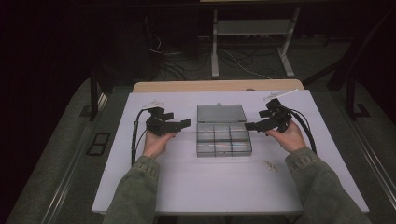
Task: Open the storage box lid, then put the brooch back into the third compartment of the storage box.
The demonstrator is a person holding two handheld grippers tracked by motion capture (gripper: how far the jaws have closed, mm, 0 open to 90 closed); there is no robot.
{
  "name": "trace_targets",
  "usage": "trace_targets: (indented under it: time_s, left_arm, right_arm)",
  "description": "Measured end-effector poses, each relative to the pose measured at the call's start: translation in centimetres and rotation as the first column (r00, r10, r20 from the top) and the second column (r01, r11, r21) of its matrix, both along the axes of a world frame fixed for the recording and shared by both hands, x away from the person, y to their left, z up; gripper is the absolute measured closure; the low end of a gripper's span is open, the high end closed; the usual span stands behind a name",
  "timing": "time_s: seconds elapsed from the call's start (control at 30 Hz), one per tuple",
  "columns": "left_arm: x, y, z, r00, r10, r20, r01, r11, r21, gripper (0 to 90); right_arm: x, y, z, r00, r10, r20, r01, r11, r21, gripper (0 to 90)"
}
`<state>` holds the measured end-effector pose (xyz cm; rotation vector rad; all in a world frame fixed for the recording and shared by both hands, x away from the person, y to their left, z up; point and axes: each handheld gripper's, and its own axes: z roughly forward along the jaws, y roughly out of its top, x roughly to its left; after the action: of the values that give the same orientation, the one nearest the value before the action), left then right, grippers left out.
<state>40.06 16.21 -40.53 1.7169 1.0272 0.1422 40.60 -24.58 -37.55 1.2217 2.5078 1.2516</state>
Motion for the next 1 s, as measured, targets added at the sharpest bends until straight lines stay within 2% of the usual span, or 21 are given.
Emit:
trace_targets:
  time_s: [0.4, 0.5, 0.77, 1.0]
  left_arm:
    - [-4.0, 1.5, 1.0, 0.9994, -0.011, 0.034, 0.012, 0.9997, -0.023, 0.0]
    - [-5.1, 1.7, 1.2, 0.9983, -0.036, 0.047, 0.036, 0.9992, -0.018, 0.0]
    - [-7.5, 1.9, 1.3, 0.9958, -0.074, 0.055, 0.075, 0.9971, -0.017, 0.0]
    - [-9.0, 1.9, 0.8, 0.9947, -0.090, 0.050, 0.090, 0.9960, -0.002, 0.0]
  right_arm:
    - [-3.5, -1.4, 0.9, 0.9993, 0.033, 0.018, -0.034, 0.999, 0.023, 0.4]
    - [-4.4, -1.7, 1.0, 0.9992, 0.034, 0.022, -0.034, 0.999, 0.028, 0.4]
    - [-6.8, -2.4, 0.7, 0.9984, 0.053, 0.023, -0.053, 0.998, 0.021, 0.4]
    - [-8.3, -3.1, -0.1, 0.9981, 0.058, 0.022, -0.058, 0.998, -0.013, 0.4]
